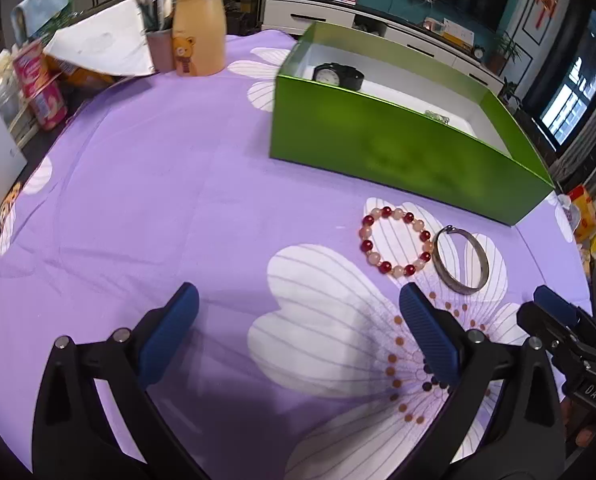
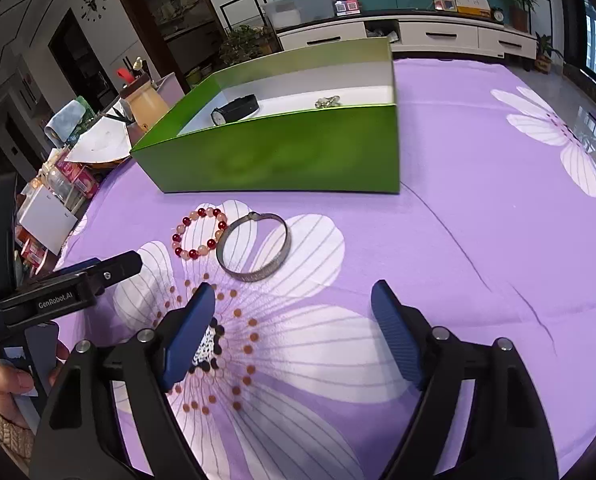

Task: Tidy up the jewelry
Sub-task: 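Move both open grippers back to the bead bracelet and silver bangle, then grasp the red-and-cream bead bracelet with the left gripper while the right grasps the silver bangle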

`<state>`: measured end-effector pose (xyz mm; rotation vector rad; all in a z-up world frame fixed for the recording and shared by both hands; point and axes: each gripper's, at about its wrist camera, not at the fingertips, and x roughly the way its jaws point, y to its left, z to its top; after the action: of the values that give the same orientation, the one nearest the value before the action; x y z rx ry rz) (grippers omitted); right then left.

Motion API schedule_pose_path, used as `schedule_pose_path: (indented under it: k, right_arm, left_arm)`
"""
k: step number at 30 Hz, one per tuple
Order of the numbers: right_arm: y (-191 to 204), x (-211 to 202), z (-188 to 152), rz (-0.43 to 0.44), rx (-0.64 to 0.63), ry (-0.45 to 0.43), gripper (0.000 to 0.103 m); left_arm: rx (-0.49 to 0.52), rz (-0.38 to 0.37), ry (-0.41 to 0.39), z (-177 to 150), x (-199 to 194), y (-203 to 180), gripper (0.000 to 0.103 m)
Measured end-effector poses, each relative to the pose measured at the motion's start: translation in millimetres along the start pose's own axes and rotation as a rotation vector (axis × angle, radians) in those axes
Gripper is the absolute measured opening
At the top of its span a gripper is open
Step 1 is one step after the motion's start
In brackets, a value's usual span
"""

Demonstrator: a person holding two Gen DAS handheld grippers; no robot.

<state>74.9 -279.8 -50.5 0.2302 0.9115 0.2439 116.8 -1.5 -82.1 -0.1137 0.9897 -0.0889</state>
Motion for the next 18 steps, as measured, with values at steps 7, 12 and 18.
schedule_pose_path:
  k: [7,12,18]
  right_arm:
    - [7.8,12.2,11.0,-0.023,-0.042,-0.004,0.065]
    - [15.4,22.8,18.8,-0.062,-0.089,-0.001,0.052]
    - [25.8,38.1,21.7,-0.092,-0.152,0.016,0.042]
  left_arm:
    - [0.059,0.024,-0.006,14.2,11.9,-17.3,0.089]
    - [0.126,0.038,0.000,19.9,24.1,-30.0,0.068]
    - [0.213,0.033,-0.005,19.3,33.3,-46.0,0.040]
